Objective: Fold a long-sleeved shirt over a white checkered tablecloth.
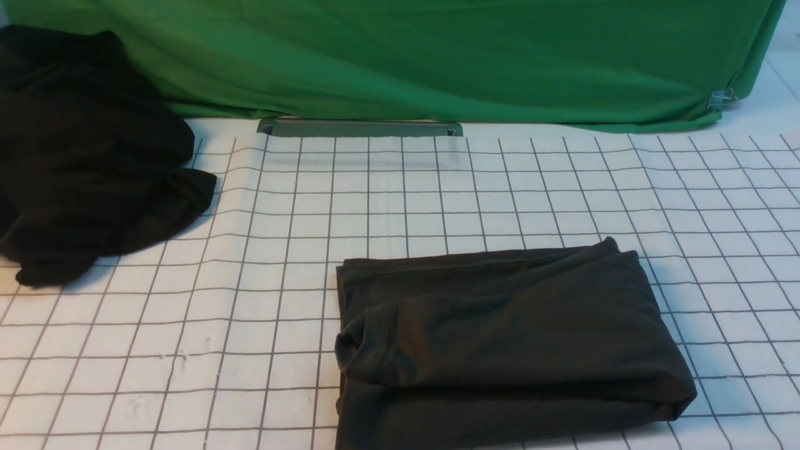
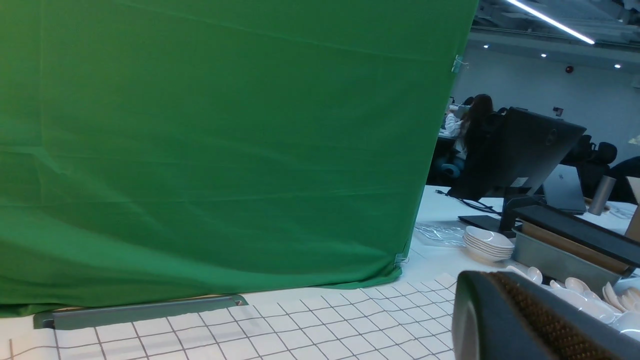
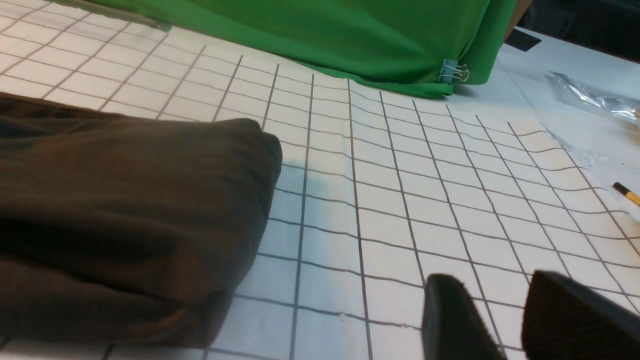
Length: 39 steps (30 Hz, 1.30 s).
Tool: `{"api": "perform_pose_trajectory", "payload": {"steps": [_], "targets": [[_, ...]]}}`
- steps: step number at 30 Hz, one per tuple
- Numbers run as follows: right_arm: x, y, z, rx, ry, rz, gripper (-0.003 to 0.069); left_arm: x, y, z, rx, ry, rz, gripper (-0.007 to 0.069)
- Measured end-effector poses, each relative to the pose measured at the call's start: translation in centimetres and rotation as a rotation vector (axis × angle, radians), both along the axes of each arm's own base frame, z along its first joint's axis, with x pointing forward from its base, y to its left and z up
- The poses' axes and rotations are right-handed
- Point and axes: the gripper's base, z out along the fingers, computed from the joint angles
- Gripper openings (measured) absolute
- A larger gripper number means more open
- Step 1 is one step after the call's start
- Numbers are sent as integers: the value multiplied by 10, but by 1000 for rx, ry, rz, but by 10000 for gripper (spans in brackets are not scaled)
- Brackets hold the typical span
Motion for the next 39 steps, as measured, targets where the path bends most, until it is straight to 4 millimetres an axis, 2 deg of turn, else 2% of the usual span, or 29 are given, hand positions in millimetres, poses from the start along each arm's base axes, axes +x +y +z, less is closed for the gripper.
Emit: {"api": "perform_pose_trajectory", "payload": {"steps": [13,18,23,26,27,33,34,35,39], "targets": [[0,0,0,2,0,0,238,0,0,0,23,-9,6,3],[0,0,0,2,0,0,239,3,0,-8,105,-15,28,3],[0,0,0,3,0,-1,242,10,4,-56,199,59,140,3],[0,0,0,3,0,-1,242,9,10,-73,207,82,222,3],[0,0,0,3,0,-1,242,8,15,-89,213,101,293,3],[0,0,0,3,0,-1,242,6,29,-140,216,183,510,3],[0,0,0,3,0,-1,242,7,29,-142,217,187,515,3],[0,0,0,3,0,-1,242,7,31,-155,216,206,551,3],[0,0,0,3,0,-1,242,7,33,-162,189,210,577,3]]}}
